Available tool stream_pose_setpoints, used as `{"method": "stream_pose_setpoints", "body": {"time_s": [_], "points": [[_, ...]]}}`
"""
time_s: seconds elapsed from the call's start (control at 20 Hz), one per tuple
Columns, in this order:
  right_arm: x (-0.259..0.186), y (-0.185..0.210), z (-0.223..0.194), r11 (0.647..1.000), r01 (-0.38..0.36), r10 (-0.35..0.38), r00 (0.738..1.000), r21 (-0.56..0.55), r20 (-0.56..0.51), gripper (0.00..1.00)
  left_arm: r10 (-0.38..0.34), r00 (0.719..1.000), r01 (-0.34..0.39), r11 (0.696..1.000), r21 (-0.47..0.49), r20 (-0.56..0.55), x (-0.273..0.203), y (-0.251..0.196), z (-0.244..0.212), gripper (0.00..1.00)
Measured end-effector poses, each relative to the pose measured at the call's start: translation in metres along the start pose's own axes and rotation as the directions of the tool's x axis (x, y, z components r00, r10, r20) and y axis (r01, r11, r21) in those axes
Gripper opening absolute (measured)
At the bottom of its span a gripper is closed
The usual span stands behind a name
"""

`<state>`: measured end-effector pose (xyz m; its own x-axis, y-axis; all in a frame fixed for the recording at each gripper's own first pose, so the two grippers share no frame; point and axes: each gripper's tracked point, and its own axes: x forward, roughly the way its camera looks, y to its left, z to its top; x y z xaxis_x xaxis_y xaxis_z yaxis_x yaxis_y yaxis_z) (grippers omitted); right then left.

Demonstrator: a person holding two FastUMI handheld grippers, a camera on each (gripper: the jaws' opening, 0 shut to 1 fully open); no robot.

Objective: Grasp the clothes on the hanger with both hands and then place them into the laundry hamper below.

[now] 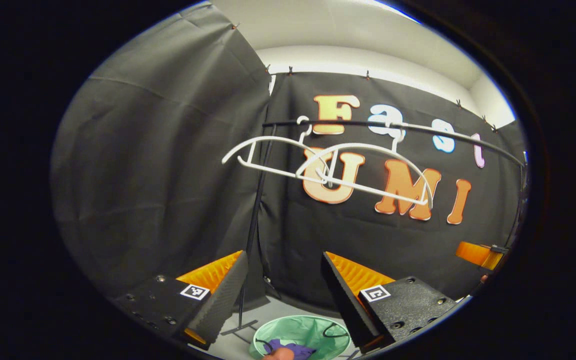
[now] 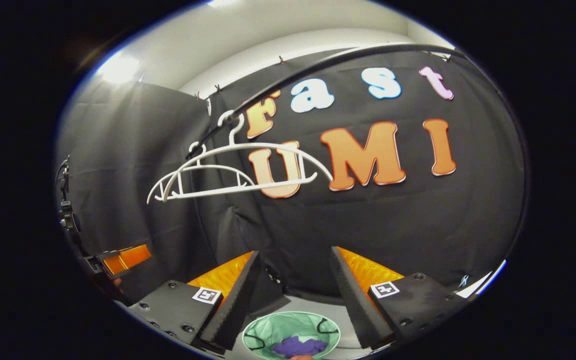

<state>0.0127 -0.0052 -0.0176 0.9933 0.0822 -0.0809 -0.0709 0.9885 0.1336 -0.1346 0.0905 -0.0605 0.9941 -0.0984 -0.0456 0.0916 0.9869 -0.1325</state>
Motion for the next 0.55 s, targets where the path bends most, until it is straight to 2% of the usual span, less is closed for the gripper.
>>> {"method": "stream_pose_setpoints", "body": {"time_s": [0.05, 0.1, 0.15, 0.2, 0.35, 0.4, 0.55], "points": [[-0.003, -0.003, 0.011, 1.000, 0.007, -0.007, 1.000, -0.006, 0.019, 0.82, 0.001, 1.000, -0.001, 1.000, -0.013, 0.019, -0.011, 0.007, 0.011, 0.95], [-0.007, -0.007, 0.021, 1.000, 0.018, -0.018, 0.999, -0.015, 0.036, 0.82, 0.003, 0.999, -0.002, 1.000, -0.024, 0.038, -0.019, 0.014, 0.023, 0.90], [-0.012, -0.014, 0.028, 0.999, 0.029, -0.027, 0.998, -0.026, 0.051, 0.82, 0.004, 0.998, -0.002, 1.000, -0.029, 0.055, -0.023, 0.015, 0.034, 0.90], [-0.017, -0.019, 0.036, 0.998, 0.039, -0.036, 0.997, -0.039, 0.069, 0.82, 0.006, 0.998, -0.005, 1.000, -0.026, 0.070, -0.026, 0.015, 0.044, 0.95], [-0.028, -0.027, 0.060, 0.996, 0.065, -0.058, 0.991, -0.060, 0.121, 0.82, 0.027, 0.993, -0.030, 0.999, 0.020, 0.116, -0.029, 0.011, 0.062, 0.95], [-0.032, -0.029, 0.064, 0.995, 0.073, -0.065, 0.990, -0.060, 0.128, 0.82, 0.030, 0.992, -0.033, 0.999, 0.027, 0.126, -0.031, 0.008, 0.069, 0.90], [-0.039, -0.035, 0.076, 0.996, 0.089, -0.084, 0.985, -0.029, 0.148, 0.83, 0.033, 0.990, -0.038, 0.999, 0.030, 0.137, -0.035, 0.009, 0.075, 0.90]]}}
